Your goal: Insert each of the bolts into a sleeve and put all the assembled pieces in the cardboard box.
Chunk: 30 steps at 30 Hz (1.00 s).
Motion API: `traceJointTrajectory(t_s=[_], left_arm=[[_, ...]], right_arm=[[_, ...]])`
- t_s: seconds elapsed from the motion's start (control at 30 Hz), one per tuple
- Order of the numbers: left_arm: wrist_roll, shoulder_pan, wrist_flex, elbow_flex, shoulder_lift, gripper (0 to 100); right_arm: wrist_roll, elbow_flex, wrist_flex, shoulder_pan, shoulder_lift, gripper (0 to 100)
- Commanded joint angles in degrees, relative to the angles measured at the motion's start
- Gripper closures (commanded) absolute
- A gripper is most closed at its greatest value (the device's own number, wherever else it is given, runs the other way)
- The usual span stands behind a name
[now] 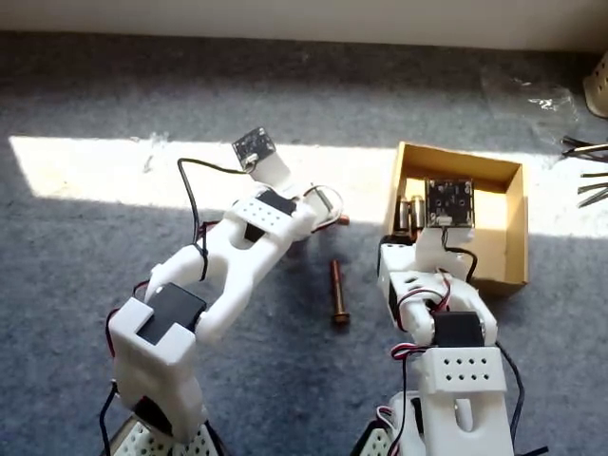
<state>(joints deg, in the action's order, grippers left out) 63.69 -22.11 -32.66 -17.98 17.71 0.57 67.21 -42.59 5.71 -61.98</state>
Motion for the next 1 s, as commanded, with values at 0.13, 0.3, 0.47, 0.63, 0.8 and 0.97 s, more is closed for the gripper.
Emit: traceJointTrajectory(t_s=[0.13, 0.3, 0.47, 0.63, 0.8, 0.97], left_arm=[[0.4, 1.8, 3.6, 2.2, -1.1, 88], [0.4, 2.1, 3.6, 2.2, -1.1, 88], [0.4, 2.1, 3.6, 2.3, -1.0, 88], [0.4, 2.1, 3.6, 2.2, -1.0, 88], [2.2, 2.2, 3.5, 2.2, -1.0, 89], [3.4, 3.5, 3.7, 2.8, 2.3, 98]], right_arm=[[-0.1, -0.5, 1.6, -0.6, -1.0, 99.0], [0.0, 0.2, 1.7, -0.6, -1.0, 99.0], [0.0, 0.2, 1.7, -0.6, -1.0, 99.0], [0.0, 0.2, 1.7, -0.6, -1.0, 99.0], [0.0, 0.2, 1.7, -0.6, -1.0, 99.0], [0.0, 0.2, 1.7, -0.6, -1.0, 99.0]])
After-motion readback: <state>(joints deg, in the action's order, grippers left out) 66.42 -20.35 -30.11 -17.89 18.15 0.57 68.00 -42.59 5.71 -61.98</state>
